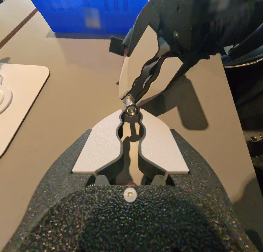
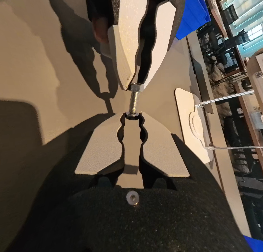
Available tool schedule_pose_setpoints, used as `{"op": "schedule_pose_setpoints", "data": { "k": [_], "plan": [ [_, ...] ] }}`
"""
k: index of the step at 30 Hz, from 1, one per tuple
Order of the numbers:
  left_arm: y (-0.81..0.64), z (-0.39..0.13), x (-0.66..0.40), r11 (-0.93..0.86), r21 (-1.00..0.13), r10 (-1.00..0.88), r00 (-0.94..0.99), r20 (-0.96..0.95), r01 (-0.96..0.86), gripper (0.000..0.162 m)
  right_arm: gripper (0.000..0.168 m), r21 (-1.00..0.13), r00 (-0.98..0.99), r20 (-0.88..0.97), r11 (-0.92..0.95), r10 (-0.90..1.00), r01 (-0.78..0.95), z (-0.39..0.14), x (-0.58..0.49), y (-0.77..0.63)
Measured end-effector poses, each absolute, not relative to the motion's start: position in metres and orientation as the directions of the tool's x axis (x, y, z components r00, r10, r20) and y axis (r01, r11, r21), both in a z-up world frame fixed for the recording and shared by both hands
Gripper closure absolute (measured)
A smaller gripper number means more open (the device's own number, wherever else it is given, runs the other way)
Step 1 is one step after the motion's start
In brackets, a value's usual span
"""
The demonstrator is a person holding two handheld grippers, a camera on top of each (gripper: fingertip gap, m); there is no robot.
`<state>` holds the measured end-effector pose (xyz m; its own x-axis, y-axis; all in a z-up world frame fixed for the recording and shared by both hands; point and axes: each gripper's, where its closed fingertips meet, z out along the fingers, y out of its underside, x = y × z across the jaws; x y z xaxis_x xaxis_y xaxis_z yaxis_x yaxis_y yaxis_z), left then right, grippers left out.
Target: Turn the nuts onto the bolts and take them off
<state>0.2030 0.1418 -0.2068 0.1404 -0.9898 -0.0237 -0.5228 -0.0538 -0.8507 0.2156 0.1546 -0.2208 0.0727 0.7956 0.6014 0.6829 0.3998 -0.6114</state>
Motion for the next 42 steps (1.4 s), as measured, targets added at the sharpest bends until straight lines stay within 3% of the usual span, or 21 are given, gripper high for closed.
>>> {"op": "schedule_pose_setpoints", "data": {
  "k": [24, 33, 42],
  "plan": [
    [0.125, -0.19, 0.202, -0.128, -0.792, -0.99, 0.121, 0.069, -0.597, 0.144, 0.151, -0.741, 0.046, 0.497, 0.396, 0.867, 0.542, -0.204, 0.212, 0.136],
    [0.125, -0.195, 0.199, -0.096, -0.682, -0.989, 0.149, -0.019, -0.725, 0.144, 0.151, -0.699, 0.039, 0.524, 0.403, 0.851, 0.59, -0.21, 0.212, 0.137],
    [0.122, -0.188, 0.2, -0.032, -0.627, -0.993, 0.097, -0.07, -0.779, 0.144, 0.151, -0.742, 0.038, 0.482, 0.385, 0.875, 0.549, -0.203, 0.213, 0.132]
  ]
}}
